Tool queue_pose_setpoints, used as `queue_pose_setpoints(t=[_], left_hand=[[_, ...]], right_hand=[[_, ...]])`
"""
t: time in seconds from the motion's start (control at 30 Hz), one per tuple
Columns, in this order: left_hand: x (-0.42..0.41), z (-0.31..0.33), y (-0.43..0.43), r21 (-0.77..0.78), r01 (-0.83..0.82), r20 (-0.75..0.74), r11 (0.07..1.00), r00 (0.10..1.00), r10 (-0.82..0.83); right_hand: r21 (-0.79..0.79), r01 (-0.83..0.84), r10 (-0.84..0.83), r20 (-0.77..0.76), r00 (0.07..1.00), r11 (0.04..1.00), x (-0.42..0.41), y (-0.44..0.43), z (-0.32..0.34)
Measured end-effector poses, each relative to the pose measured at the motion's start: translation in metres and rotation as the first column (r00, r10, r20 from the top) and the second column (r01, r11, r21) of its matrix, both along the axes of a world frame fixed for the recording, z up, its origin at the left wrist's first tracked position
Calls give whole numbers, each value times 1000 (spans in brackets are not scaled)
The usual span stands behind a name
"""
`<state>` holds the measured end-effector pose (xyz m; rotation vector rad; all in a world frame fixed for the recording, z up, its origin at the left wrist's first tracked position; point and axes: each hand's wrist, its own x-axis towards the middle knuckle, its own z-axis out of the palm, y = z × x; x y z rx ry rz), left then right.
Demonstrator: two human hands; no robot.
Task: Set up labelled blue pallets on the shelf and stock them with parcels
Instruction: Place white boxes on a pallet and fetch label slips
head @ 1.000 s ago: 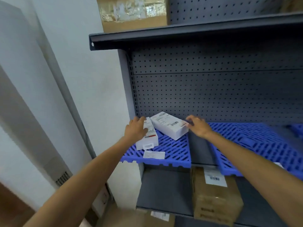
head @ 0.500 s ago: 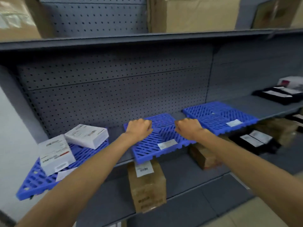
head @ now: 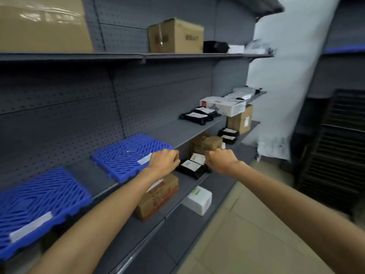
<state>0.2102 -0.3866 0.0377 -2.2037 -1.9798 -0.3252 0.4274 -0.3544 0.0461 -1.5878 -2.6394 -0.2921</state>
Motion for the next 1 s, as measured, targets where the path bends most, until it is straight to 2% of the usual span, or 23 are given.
queue_pose_setpoints(t=[0.2,0.4,0.67,0.87,1.0], left_hand=[[119,-13,73,-40,158,2,987,987,-158],[195,-15,155,-52,278,-4,959,960,-278],[251,-17,297,-70,366,-21,928,930,-368],[275,4,430,-14,399,-14,917,917,-399],[299,-18,500,-63,424,19,904,906,-424]], right_hand=[[-25,182,-183,-22,983,983,121,37,-15],[-12,309,-309,-64,949,951,201,93,-30],[-13,341,-341,-26,940,940,253,218,-27],[9,366,-364,-71,929,931,273,344,-1],[-47,396,-398,-66,915,917,287,411,-14]])
